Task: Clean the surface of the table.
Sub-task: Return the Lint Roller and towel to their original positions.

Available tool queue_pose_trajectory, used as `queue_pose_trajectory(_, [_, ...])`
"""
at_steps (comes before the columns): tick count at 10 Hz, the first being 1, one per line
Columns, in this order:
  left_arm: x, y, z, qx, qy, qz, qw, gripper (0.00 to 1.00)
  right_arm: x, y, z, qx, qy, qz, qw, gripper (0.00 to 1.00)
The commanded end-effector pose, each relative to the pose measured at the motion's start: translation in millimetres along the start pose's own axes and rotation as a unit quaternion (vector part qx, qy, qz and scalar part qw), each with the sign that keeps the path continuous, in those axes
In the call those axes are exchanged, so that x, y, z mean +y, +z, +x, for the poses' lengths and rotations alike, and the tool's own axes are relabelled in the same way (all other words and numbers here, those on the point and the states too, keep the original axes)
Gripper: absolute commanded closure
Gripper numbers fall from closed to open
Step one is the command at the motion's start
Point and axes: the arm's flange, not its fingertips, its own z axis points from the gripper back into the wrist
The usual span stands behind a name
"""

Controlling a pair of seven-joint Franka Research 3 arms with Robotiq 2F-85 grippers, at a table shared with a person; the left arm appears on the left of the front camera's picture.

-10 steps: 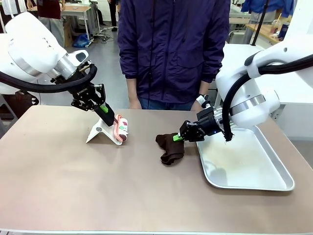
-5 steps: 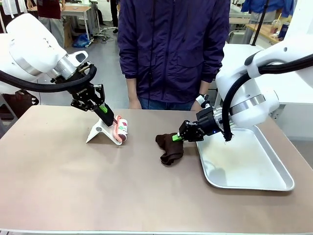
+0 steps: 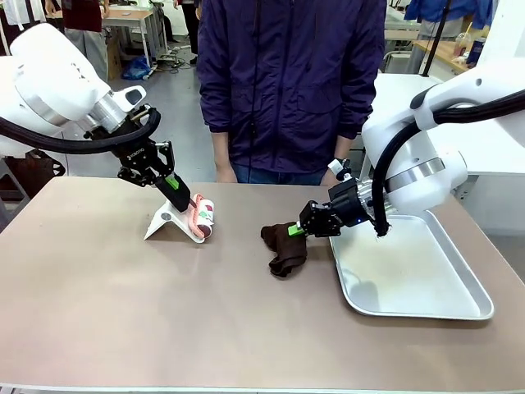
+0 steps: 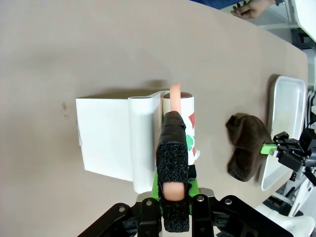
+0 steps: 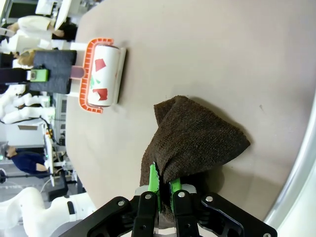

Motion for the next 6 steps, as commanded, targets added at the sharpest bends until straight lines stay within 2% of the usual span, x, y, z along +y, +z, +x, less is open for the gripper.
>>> queue_pose_trajectory(1, [5.0, -1.7, 6.1, 0.006, 0.014, 0.022, 1.000, 0.78, 2.2, -4.3, 5.0, -0.010, -0.006, 0.011, 1.000, 0.90])
queue_pose_trajectory(4, [8.4, -1.4, 6.3, 0.006, 0.017, 0.026, 1.000, 0.78, 2.7, -6.4, 5.4, -0.007, -0.004, 0.014, 1.000, 0.90])
queue_pose_trajectory(5, [8.8, 0.3, 6.1, 0.008, 0.018, 0.022, 1.000, 0.31, 2.3, -5.5, 5.7, -0.004, -0.006, 0.018, 1.000, 0.80])
queue_pose_trajectory(6, [9.1, 2.3, 5.6, 0.005, 0.018, 0.024, 1.000, 0.19, 1.7, -4.4, 5.3, 0.000, -0.006, 0.026, 1.000, 0.35])
